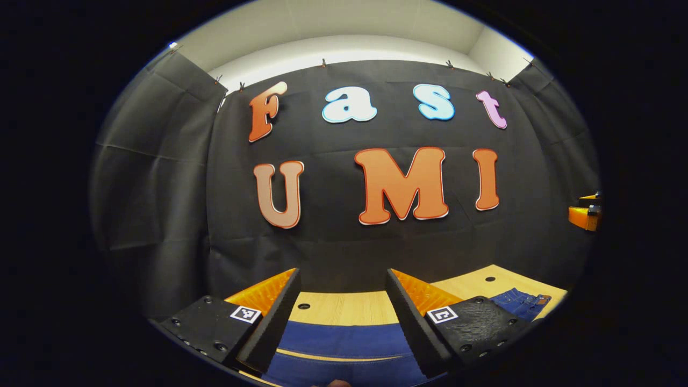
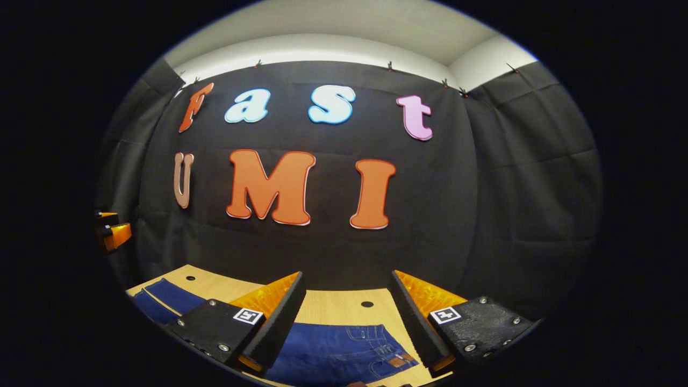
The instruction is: Grasp the waist and the cuffs of the jeans and fold them to make the two legs overlap; first hold the waist and fold one-third of the jeans toward the cuffs, then hold the cuffs and fold the remaining one-third in the same direction to finish folding.
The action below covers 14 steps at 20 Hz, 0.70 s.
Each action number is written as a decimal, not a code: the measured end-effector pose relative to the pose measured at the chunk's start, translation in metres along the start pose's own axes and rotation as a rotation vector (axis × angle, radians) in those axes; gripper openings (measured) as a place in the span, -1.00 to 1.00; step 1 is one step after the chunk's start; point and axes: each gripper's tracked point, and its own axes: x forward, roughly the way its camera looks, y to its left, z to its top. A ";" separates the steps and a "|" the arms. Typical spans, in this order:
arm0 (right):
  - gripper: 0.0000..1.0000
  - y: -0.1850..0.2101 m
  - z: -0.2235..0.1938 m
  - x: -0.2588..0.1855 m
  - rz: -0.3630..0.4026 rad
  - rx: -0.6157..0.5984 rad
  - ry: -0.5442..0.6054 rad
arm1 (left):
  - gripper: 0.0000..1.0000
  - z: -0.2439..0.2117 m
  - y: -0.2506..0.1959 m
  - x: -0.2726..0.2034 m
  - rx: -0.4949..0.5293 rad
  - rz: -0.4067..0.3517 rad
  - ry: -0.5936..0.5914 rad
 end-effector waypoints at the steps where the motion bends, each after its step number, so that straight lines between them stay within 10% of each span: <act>1: 0.94 -0.008 -0.011 0.001 -0.009 0.040 0.037 | 0.92 -0.013 0.005 0.000 -0.017 0.001 0.032; 14: 0.94 -0.056 -0.194 0.024 -0.082 0.550 0.573 | 0.95 -0.166 0.120 -0.024 -0.412 0.244 0.413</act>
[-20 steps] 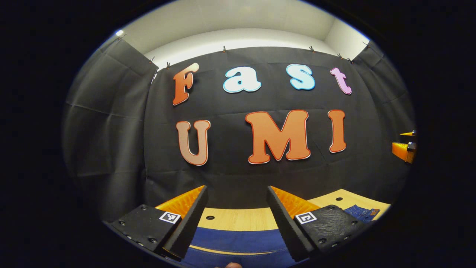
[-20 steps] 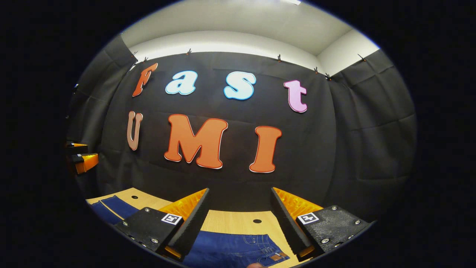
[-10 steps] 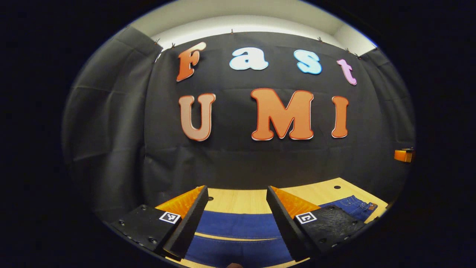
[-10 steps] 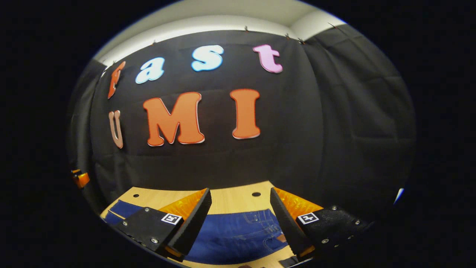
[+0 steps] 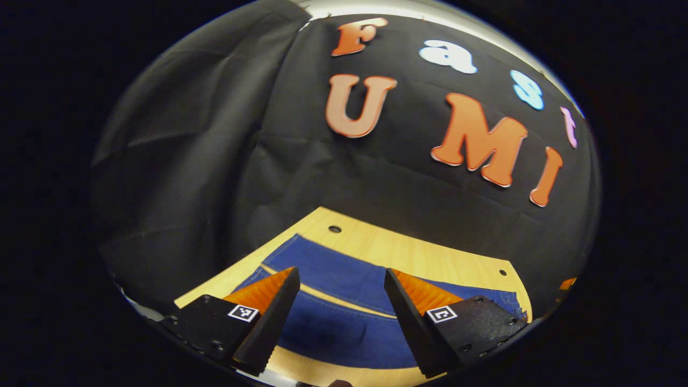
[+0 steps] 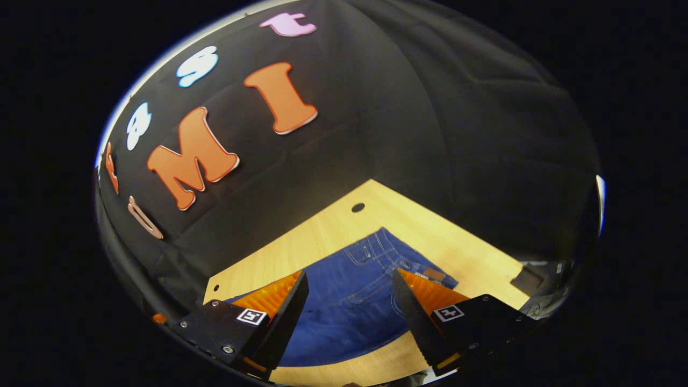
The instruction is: Grasp the waist and the cuffs of the jeans and fold them to make the two legs overlap; first hold the waist and fold one-third of the jeans toward the cuffs, then hold the cuffs and fold the remaining one-third in the same direction to finish folding.
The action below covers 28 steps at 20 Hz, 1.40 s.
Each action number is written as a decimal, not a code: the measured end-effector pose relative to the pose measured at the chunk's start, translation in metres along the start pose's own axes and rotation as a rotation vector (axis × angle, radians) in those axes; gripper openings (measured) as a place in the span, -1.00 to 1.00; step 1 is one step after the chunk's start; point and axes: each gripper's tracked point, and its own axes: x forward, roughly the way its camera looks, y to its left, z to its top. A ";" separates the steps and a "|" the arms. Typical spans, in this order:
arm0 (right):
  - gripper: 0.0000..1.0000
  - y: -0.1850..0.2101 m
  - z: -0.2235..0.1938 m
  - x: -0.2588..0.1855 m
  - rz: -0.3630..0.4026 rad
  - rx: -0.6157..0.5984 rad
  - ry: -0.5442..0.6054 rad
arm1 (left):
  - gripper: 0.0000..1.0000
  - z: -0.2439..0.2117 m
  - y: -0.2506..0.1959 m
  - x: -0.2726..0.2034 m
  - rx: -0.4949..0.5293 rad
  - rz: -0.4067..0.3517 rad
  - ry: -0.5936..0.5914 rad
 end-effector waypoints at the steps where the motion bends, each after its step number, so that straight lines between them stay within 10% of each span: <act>1: 0.94 -0.005 -0.007 0.008 -0.010 0.019 0.036 | 0.95 -0.011 0.017 0.004 -0.051 0.022 0.032; 14: 0.95 -0.029 -0.089 0.059 -0.058 0.322 0.319 | 0.96 -0.123 0.181 0.052 -0.664 0.218 0.339; 28: 0.95 -0.052 -0.120 0.087 -0.037 0.553 0.394 | 0.84 -0.141 0.204 0.106 -0.857 0.049 0.365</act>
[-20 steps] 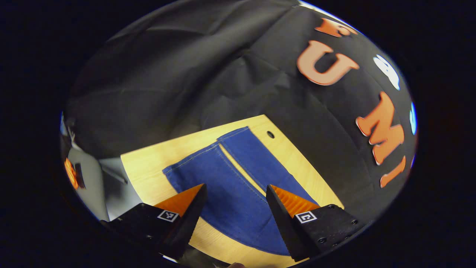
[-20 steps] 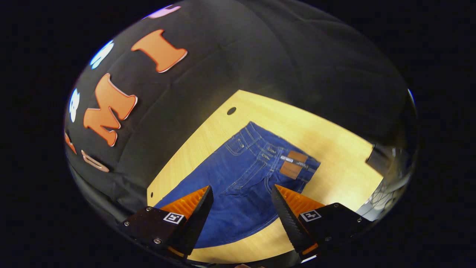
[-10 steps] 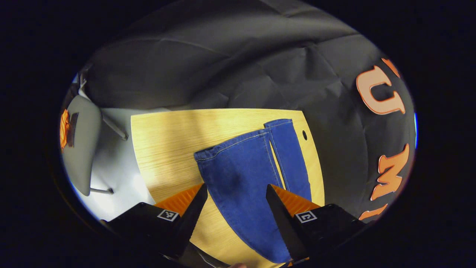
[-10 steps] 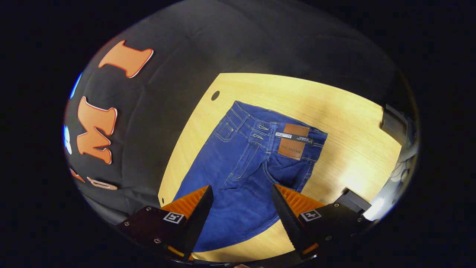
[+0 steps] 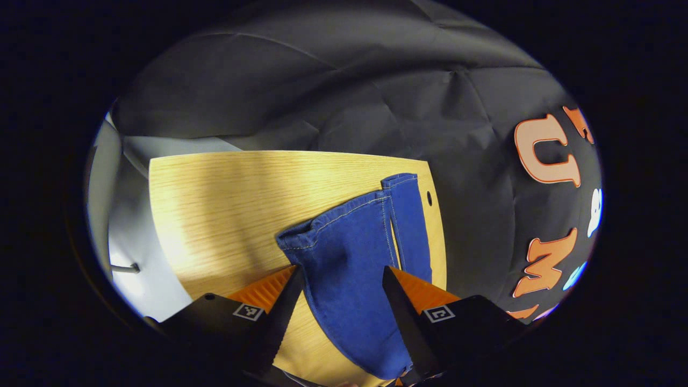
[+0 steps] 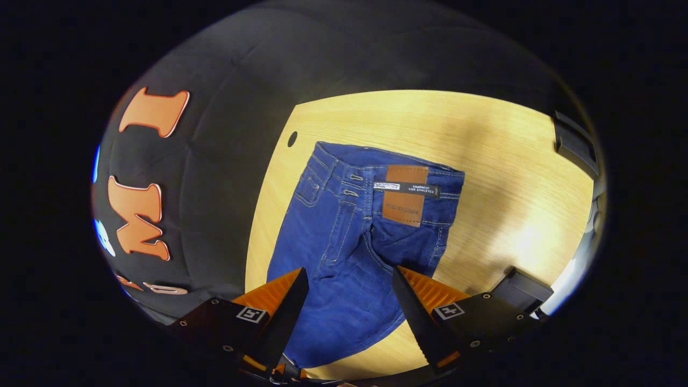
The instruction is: Grasp the waist and the cuffs of the jeans and fold them to make the two legs overlap; first hold the waist and fold one-third of the jeans toward the cuffs, then hold the cuffs and fold the remaining one-third in the same direction to finish folding.
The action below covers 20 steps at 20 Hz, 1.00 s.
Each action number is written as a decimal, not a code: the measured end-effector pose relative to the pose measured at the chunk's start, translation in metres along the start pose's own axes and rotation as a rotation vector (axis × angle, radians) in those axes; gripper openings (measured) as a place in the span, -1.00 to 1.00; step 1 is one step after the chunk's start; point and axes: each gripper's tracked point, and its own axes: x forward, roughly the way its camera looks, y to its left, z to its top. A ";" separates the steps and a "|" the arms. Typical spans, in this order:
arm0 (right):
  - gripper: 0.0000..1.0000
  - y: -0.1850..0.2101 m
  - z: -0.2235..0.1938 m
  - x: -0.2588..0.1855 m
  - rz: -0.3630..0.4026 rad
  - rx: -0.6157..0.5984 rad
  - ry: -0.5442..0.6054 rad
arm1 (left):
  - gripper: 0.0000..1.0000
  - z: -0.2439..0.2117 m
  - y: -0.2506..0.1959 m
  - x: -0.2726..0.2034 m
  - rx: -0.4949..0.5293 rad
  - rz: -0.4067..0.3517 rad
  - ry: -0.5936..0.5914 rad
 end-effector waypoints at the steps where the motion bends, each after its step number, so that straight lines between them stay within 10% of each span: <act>1: 0.95 -0.005 -0.004 0.005 -0.008 0.014 0.006 | 0.76 0.002 -0.004 0.004 -0.007 -0.010 -0.007; 6: 0.94 -0.018 -0.007 0.023 0.002 0.091 0.013 | 0.30 0.004 -0.008 0.026 -0.031 -0.006 -0.003; 10: 0.90 -0.026 -0.008 0.010 0.033 0.148 0.002 | -0.58 0.004 -0.002 0.039 -0.059 0.002 0.010; 20: 0.65 -0.034 0.011 0.019 0.043 0.189 -0.057 | -0.61 0.006 -0.007 0.033 -0.067 -0.014 0.007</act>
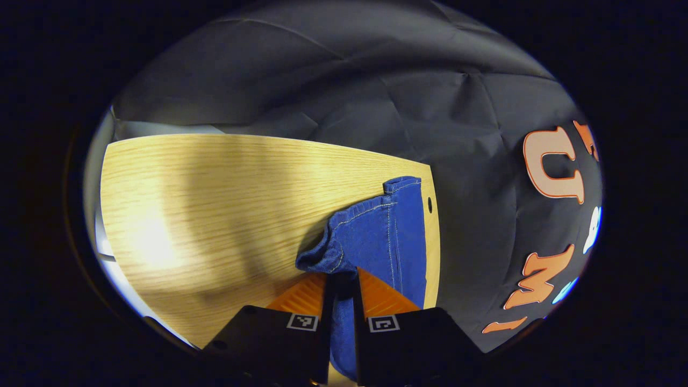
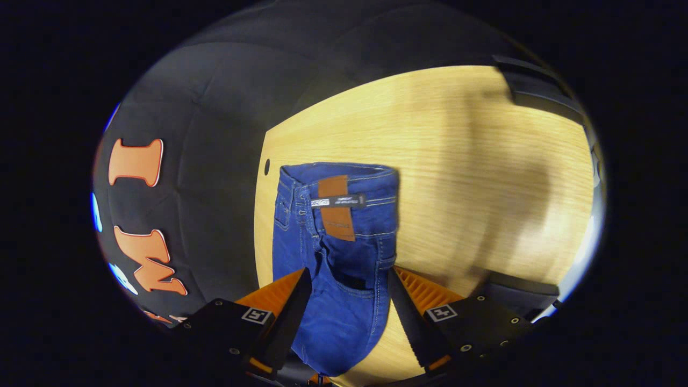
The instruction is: Grasp the waist and the cuffs of the jeans and fold them to make the two legs overlap; first hold the waist and fold one-third of the jeans toward the cuffs, then hold the cuffs and fold the remaining one-third in the same direction to finish folding.
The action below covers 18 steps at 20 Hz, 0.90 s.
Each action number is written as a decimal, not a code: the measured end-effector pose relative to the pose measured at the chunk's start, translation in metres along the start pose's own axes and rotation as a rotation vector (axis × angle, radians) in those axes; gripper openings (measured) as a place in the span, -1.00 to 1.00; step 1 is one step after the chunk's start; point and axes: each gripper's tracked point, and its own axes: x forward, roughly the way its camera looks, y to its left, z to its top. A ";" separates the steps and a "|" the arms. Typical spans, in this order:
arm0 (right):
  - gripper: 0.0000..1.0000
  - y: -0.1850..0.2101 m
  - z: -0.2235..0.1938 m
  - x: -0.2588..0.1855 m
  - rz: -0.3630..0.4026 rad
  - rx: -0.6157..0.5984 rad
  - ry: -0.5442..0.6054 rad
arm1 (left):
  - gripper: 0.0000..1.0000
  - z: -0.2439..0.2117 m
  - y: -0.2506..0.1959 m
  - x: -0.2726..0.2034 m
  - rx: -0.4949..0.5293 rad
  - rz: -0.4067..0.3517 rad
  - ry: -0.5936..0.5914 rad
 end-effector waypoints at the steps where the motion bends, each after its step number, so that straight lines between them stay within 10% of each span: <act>1: 0.74 0.003 -0.003 0.007 -0.003 -0.008 0.007 | -0.60 -0.005 0.004 0.004 -0.006 0.033 -0.013; 4: 0.29 -0.002 -0.006 0.023 -0.060 -0.001 0.024 | -0.92 0.001 -0.005 0.022 -0.032 0.031 -0.040; 6: -0.46 -0.005 -0.006 0.028 -0.087 0.042 0.020 | -0.92 -0.001 -0.003 0.018 0.011 0.069 -0.027; 18: -0.84 -0.003 0.008 -0.019 -0.136 0.024 -0.035 | -0.96 0.013 -0.062 -0.032 0.122 0.060 -0.006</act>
